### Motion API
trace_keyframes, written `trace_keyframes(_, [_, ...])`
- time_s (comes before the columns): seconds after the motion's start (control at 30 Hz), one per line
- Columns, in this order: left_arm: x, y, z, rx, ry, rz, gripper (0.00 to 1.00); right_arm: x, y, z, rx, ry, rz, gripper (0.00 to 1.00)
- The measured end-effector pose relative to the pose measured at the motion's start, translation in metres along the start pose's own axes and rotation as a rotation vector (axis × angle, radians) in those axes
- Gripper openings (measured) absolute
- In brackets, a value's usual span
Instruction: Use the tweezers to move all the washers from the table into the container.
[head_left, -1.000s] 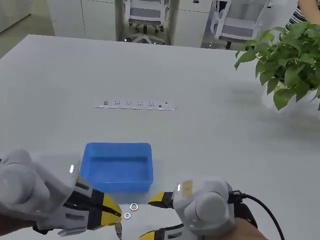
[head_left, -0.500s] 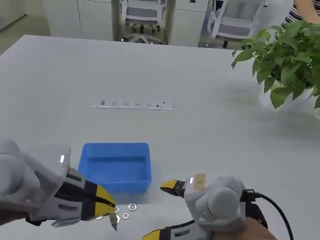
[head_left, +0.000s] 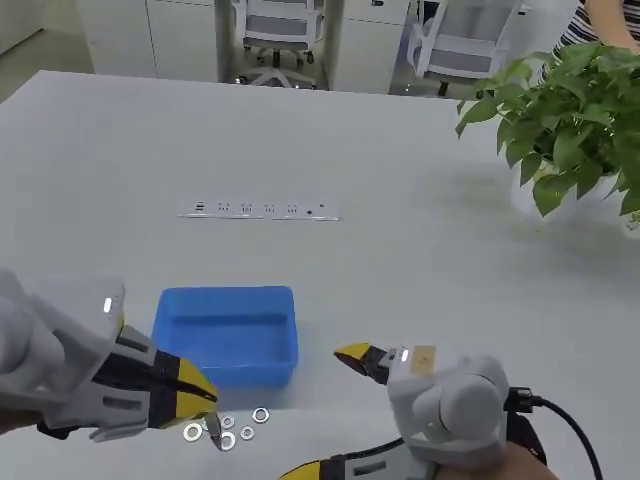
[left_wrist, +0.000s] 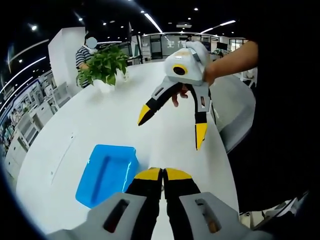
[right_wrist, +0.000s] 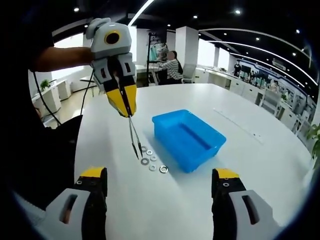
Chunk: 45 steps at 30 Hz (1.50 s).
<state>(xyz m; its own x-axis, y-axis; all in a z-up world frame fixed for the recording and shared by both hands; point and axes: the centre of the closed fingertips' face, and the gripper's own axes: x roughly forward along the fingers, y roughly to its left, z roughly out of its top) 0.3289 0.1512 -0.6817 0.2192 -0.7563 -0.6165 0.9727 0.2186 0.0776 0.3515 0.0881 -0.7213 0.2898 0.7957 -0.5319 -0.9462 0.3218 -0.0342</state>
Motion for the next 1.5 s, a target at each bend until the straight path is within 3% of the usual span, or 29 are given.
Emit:
trace_keyframes(0.17, [0.000, 0.001, -0.001, -0.001, 0.003, 0.001, 0.05, -0.001, -0.002, 0.002, 0.017, -0.024, -0.019, 1.00])
trace_keyframes(0.3, [-0.001, 0.002, 0.000, -0.001, -0.001, 0.002, 0.05, -0.003, -0.001, 0.003, 0.042, -0.049, -0.017, 1.00])
trace_keyframes(0.47, [0.001, 0.003, 0.001, 0.002, -0.001, -0.001, 0.05, -0.002, 0.002, -0.004, 0.038, -0.023, -0.012, 1.00])
trace_keyframes(1.0, [0.006, 0.001, 0.001, 0.009, 0.003, -0.019, 0.05, -0.005, 0.002, -0.007, 0.047, -0.021, -0.020, 1.00])
trace_keyframes(1.5, [0.011, -0.001, -0.008, 0.023, 0.031, -0.026, 0.05, -0.005, 0.002, -0.009, 0.045, -0.012, -0.020, 1.00])
